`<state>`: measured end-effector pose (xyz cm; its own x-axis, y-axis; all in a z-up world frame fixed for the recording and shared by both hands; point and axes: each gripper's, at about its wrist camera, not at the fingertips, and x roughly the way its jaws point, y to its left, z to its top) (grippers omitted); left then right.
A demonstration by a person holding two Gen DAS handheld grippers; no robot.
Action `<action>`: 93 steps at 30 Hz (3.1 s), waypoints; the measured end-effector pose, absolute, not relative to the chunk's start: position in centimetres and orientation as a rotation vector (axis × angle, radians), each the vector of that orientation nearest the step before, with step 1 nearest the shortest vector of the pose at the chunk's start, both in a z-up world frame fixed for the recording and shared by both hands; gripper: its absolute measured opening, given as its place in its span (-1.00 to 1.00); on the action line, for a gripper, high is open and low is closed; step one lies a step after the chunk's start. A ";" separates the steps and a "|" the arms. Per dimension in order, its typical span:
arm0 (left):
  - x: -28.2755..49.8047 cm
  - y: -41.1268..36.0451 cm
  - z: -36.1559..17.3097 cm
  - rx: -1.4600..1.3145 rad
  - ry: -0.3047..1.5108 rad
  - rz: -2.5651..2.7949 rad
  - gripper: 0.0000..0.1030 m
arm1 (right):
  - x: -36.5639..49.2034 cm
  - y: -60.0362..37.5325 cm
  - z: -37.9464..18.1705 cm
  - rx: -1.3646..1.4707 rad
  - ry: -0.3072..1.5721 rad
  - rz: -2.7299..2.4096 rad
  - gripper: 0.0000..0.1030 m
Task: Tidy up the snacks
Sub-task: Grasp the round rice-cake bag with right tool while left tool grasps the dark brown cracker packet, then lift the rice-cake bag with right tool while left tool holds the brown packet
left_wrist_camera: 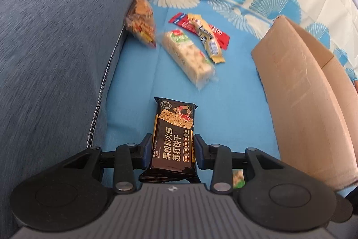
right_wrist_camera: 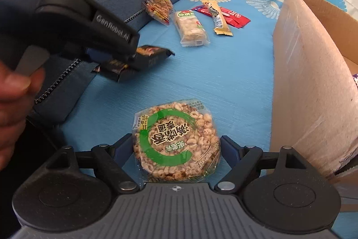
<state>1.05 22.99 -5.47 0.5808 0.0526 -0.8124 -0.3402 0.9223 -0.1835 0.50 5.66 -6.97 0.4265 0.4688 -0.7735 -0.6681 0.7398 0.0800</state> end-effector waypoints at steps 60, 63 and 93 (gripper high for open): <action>-0.9 22.8 -3.4 -0.353 0.740 0.276 -0.18 | -2.1 4.0 -3.6 -0.274 0.686 0.777 0.26; -1.1 23.0 -3.6 -0.346 0.742 0.281 -0.18 | -1.9 4.6 -4.3 -0.269 0.682 0.793 0.66; -1.3 24.1 -3.8 -0.414 0.732 0.233 -0.18 | -2.9 2.7 -5.7 -0.359 0.755 0.824 0.28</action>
